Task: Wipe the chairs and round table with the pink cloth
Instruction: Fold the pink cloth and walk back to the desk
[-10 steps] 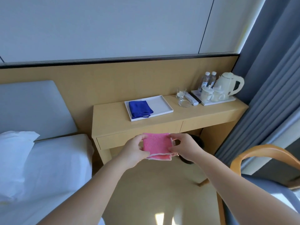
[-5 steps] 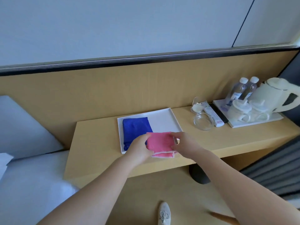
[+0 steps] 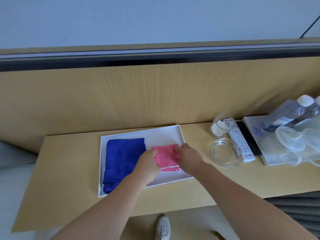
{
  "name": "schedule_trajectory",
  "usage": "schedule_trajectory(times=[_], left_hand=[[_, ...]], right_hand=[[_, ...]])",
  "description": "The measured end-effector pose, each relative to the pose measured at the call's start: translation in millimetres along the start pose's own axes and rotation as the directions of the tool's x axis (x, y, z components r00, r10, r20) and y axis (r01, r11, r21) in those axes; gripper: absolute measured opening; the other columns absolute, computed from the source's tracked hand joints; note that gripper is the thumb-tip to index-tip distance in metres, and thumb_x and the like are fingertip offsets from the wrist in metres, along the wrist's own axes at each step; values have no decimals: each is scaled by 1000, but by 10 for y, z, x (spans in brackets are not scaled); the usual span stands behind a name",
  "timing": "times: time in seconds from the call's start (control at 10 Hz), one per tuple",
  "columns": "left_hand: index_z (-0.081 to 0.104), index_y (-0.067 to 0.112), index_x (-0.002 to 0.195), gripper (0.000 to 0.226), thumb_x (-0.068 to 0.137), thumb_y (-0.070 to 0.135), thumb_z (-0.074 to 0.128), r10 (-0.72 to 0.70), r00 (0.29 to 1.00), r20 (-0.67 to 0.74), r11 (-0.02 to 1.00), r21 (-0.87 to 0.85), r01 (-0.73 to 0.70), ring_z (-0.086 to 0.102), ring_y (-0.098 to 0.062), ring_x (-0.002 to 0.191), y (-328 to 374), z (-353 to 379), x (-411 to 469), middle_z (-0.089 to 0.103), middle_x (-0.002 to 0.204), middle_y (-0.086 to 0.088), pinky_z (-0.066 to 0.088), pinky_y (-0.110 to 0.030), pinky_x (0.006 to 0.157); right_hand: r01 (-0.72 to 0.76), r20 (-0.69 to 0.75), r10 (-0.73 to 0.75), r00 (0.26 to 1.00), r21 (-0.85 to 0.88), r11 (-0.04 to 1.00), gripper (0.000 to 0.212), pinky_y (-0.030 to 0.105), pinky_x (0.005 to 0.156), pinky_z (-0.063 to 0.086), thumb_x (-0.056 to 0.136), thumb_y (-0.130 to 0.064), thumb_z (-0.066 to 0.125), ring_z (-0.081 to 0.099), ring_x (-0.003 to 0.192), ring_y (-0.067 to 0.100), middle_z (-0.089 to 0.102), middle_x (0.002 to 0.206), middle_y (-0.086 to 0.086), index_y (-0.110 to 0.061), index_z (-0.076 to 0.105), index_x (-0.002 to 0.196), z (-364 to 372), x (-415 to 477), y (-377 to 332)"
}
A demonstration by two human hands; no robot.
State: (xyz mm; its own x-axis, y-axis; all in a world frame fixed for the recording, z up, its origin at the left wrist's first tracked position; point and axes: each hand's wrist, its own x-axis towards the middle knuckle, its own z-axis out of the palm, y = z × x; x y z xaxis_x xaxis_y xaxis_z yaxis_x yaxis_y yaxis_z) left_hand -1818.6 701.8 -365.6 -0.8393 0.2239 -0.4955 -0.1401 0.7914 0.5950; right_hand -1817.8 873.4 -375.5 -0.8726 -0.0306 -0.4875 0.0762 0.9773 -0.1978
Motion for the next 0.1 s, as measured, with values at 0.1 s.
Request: schedule_trajectory(times=[0.1], left_hand=[[44,16,137,52,88,7,57,37,998,-41,999,12,-36,48,-17,119,3,-79,-30,47,136,-1,41,-24,95]], right_hand=[[-21,-7,21,1000,-36,999,37,35,78,51,95,-18,49,62,97,33,40,121,9,-24,50,131,-55,12,-14]])
